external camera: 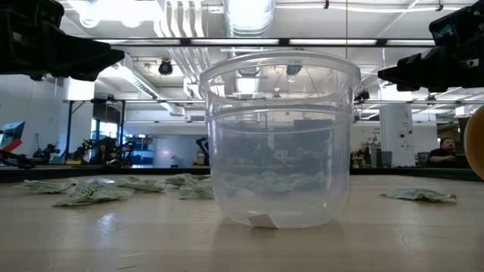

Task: Pick and place Stevia / Truvia into bins

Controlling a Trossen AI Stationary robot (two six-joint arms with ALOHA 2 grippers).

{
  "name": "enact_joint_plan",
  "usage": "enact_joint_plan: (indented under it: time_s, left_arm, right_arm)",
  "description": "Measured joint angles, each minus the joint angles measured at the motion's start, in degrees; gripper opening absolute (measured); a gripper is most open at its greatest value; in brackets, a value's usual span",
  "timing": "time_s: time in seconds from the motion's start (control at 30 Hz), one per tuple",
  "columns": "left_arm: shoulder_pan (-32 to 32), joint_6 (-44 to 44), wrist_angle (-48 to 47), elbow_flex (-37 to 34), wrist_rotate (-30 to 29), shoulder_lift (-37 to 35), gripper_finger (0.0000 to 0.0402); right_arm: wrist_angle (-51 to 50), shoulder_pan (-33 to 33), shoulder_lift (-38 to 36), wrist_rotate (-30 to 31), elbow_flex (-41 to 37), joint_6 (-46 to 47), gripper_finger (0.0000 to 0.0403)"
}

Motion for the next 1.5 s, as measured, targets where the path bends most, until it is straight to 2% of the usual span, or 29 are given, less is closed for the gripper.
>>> enact_joint_plan:
  time_s: [0.3, 0.33, 0.43, 0.57, 0.67, 0.8, 0.9, 1.03, 1.1, 1.17, 1.27, 1.37, 1.5]
  left_arm:
    - [0.00, 0.01, 0.00, -0.01, 0.00, 0.00, 0.0192]
    - [0.02, 0.01, 0.00, 0.00, -0.01, 0.00, 0.0192]
    - [0.02, 0.01, 0.00, 0.00, 0.01, 0.00, 0.0192]
    - [0.02, 0.00, 0.01, 0.00, 0.00, 0.01, 0.0192]
    - [0.02, 0.01, 0.02, 0.00, -0.01, 0.00, 0.0192]
    - [0.02, 0.00, 0.00, 0.00, 0.00, 0.00, 0.0192]
    - [0.02, 0.01, 0.00, 0.00, -0.01, 0.00, 0.0192]
    - [0.02, 0.01, 0.00, 0.00, 0.00, 0.00, 0.0192]
    - [0.02, 0.01, 0.00, 0.00, 0.00, 0.02, 0.0192]
    - [0.02, 0.00, 0.00, 0.00, 0.01, 0.04, 0.0192]
    - [0.02, 0.01, 0.00, 0.00, 0.00, 0.01, 0.0192]
    - [0.02, 0.00, 0.00, -0.01, 0.00, 0.00, 0.0192]
    - [0.02, 0.00, -0.02, -0.02, 0.00, 0.02, 0.0192]
  right_arm:
    - [0.00, 0.00, 0.00, 0.01, 0.01, -0.16, 0.0068]
    - [0.05, -0.01, 0.01, 0.41, 0.01, -3.29, 0.0068]
    - [0.91, -0.20, -0.02, 4.52, 0.02, -23.39, 0.0068]
    - [1.36, -0.20, 0.00, 5.24, 0.04, -44.91, 0.0068]
    - [1.36, -0.20, 0.02, 5.26, 0.04, -52.30, 0.0068]
    - [1.36, -0.20, 0.02, 5.28, 0.04, -53.02, 0.0068]
    - [1.38, -0.19, 0.02, 4.98, 0.04, -51.83, 0.0068]
    - [1.42, -0.11, 0.02, 0.46, 0.04, -48.64, 0.0068]
    - [1.42, -0.11, 0.02, 0.15, 0.04, -47.05, 0.0068]
    - [1.44, -0.13, 0.04, -0.62, 0.04, -42.90, 0.0068]
    - [2.22, -0.11, 0.04, -4.16, 0.02, -24.38, 0.0068]
    - [4.79, -0.15, 0.02, -3.96, 0.03, -6.46, 0.0068]
    - [7.37, -0.15, 0.02, -2.71, 0.04, 9.51, 0.0068]
